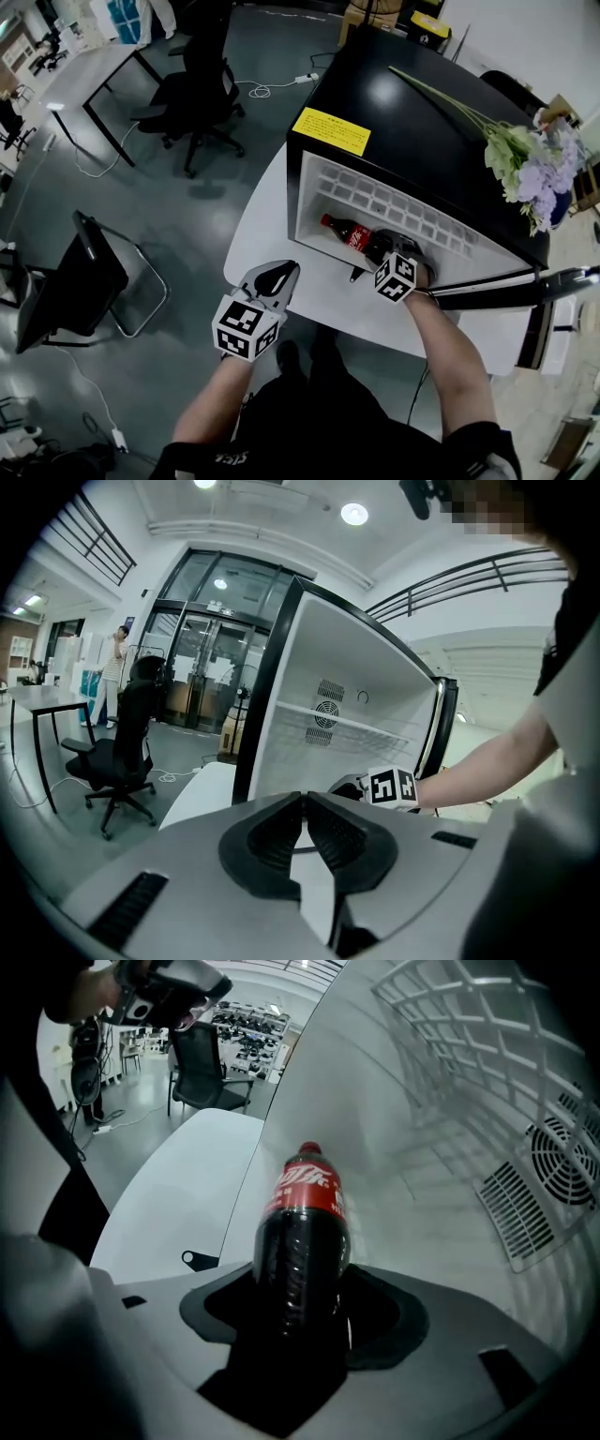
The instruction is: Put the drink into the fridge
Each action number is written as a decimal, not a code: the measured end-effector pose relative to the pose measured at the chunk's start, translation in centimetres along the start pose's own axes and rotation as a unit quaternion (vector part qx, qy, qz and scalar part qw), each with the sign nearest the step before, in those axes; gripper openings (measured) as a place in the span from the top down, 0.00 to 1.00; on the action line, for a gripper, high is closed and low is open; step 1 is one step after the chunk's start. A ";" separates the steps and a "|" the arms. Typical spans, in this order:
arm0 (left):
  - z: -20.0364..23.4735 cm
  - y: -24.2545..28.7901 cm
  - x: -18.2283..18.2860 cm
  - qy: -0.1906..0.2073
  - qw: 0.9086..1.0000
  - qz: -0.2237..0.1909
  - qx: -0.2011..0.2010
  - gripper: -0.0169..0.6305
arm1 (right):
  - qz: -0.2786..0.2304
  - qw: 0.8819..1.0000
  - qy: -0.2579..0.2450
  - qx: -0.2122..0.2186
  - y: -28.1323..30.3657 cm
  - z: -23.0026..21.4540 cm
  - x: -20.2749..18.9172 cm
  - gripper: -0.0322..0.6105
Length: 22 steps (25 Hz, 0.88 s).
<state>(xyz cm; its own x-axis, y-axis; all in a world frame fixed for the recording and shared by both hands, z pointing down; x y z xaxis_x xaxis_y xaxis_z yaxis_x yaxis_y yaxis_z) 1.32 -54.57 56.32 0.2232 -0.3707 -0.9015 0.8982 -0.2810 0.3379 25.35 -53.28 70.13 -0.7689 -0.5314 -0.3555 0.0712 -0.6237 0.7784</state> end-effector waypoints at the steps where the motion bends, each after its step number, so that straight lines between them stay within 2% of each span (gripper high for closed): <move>1: 0.2 0.0 0.0 -0.001 1.000 0.000 0.002 0.92 | 0.000 1.000 -0.001 0.005 0.2 -0.1 0.1 0.50; 5: 0.4 0.0 0.0 -0.005 1.000 -0.002 0.003 0.92 | 0.002 1.000 0.014 0.011 0.6 -1.1 0.4 0.50; 7: 0.5 0.1 0.1 -0.005 1.000 -0.003 0.002 0.92 | -0.001 1.000 0.009 -0.004 0.3 -1.9 0.8 0.52; 11: 0.5 0.3 0.5 -0.003 1.000 -0.007 0.000 0.92 | -0.027 0.998 0.004 -0.052 -1.0 -3.8 2.2 0.66; 16: -0.1 0.2 1.0 0.001 1.000 -0.012 -0.009 0.92 | -0.055 0.996 0.020 -0.061 -3.1 -3.1 3.3 0.67; 20: -0.5 -0.4 1.5 0.007 1.000 -0.016 -0.013 0.92 | -0.077 0.993 0.054 -0.064 -4.9 -1.7 3.6 0.69; 22: -0.7 -0.9 1.8 0.011 1.000 -0.019 -0.015 0.92 | -0.105 0.988 0.092 -0.063 -6.2 -1.4 4.1 0.72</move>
<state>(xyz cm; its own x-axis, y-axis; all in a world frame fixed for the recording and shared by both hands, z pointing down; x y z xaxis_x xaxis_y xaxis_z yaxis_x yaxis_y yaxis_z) 1.19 -54.37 54.17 0.1958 -0.3408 -0.9195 0.9170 -0.2687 0.2948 22.64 -52.36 63.16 -0.6469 -0.4713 -0.5995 0.0098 -0.7912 0.6114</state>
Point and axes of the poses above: the fingertips, and each gripper's own axes: y forward along the fingers, z to its left, x out of its top, the point moved 4 cm from there along -y, backward along the fingers, and after that the axes turned 5 degrees about -x, right-handed, at the moved point
